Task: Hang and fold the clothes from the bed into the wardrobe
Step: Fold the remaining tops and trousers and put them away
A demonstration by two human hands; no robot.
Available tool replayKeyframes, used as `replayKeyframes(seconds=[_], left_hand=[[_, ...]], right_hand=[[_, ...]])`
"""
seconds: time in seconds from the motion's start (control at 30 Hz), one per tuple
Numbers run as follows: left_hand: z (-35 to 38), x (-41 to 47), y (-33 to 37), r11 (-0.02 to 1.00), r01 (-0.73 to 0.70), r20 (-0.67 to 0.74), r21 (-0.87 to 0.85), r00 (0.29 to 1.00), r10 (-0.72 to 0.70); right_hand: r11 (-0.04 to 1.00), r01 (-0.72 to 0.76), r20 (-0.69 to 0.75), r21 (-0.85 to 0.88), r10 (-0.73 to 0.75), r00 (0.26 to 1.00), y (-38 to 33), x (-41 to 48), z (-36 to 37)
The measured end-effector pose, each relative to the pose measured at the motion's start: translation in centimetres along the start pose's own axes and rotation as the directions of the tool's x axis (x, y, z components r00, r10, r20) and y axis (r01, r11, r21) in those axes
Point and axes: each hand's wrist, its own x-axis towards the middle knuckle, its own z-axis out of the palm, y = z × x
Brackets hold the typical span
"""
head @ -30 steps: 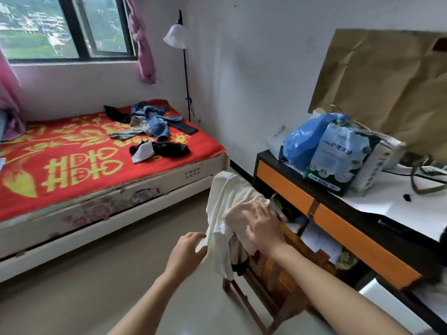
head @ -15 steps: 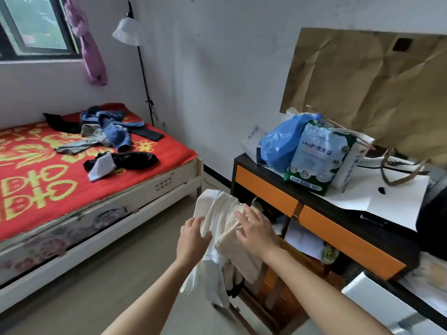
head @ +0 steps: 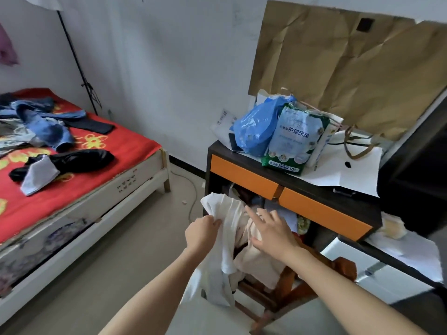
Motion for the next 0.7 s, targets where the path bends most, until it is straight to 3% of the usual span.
replayKeyframes(seconds=[0.13,0.27,0.37,0.5,0.57,0.7], left_hand=[[-2.2,0.2,-0.5,0.961,-0.169,-0.094,0.219,0.977,0.193],[-7.3,0.8,0.1,0.929,-0.244,-0.236,0.278,0.92,0.312],[-10.3,0.7,2.0,0.919,-0.351,-0.327,0.178,0.86,0.391],[-13.8,1.4,3.4,0.921,-0.36,-0.413,-0.15,0.869,0.273],[-15.4,2.4,3.1,0.875,-0.386,-0.436,-0.292,0.868,0.237],[-15.1,2.9,3.0,0.835,-0.349,-0.361,-0.426,0.912,0.197]], right_hand=[[0.996,-0.025,0.164,0.087,0.01,0.986,0.7,0.1,-1.0],[0.974,-0.113,0.284,0.196,0.053,0.957,0.4,1.7,-2.9],[0.941,-0.107,0.193,0.322,0.046,0.98,-0.4,3.7,-5.1],[0.858,0.078,-0.026,0.508,-0.076,0.997,-1.4,7.2,-8.4],[0.751,0.14,-0.09,0.645,-0.107,0.99,-1.6,8.6,-9.2],[0.561,0.12,-0.051,0.819,-0.137,0.989,-1.8,9.7,-8.5]])
